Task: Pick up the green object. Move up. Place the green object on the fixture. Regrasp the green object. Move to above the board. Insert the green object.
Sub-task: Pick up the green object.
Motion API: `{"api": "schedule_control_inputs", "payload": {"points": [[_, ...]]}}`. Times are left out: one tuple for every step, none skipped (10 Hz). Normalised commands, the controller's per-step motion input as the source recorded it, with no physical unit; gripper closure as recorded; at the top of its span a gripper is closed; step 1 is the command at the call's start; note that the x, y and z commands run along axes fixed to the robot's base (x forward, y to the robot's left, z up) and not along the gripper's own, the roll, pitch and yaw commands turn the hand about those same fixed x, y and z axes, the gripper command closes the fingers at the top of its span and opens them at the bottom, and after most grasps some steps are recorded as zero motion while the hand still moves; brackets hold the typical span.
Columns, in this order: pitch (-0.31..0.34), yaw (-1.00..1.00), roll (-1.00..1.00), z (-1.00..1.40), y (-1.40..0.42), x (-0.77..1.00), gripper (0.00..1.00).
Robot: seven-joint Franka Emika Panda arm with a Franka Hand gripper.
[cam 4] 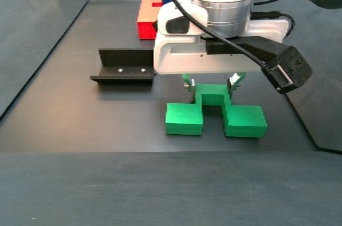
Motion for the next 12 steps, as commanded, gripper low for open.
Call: {"api": "schedule_control_inputs", "payload": {"points": [[0.000, 0.00, 0.00, 0.00, 0.00, 0.00, 1.00], [0.000, 0.00, 0.00, 0.00, 0.00, 0.00, 1.00], [0.000, 0.00, 0.00, 0.00, 0.00, 0.00, 1.00], [0.000, 0.00, 0.00, 0.00, 0.00, 0.00, 1.00], [0.000, 0.00, 0.00, 0.00, 0.00, 0.00, 1.00], [0.000, 0.00, 0.00, 0.00, 0.00, 0.00, 1.00], [0.000, 0.00, 0.00, 0.00, 0.00, 0.00, 1.00], [0.000, 0.00, 0.00, 0.00, 0.00, 0.00, 1.00], [0.000, 0.00, 0.00, 0.00, 0.00, 0.00, 1.00], [0.000, 0.00, 0.00, 0.00, 0.00, 0.00, 1.00], [0.000, 0.00, 0.00, 0.00, 0.00, 0.00, 1.00], [0.000, 0.00, 0.00, 0.00, 0.00, 0.00, 1.00]]}}
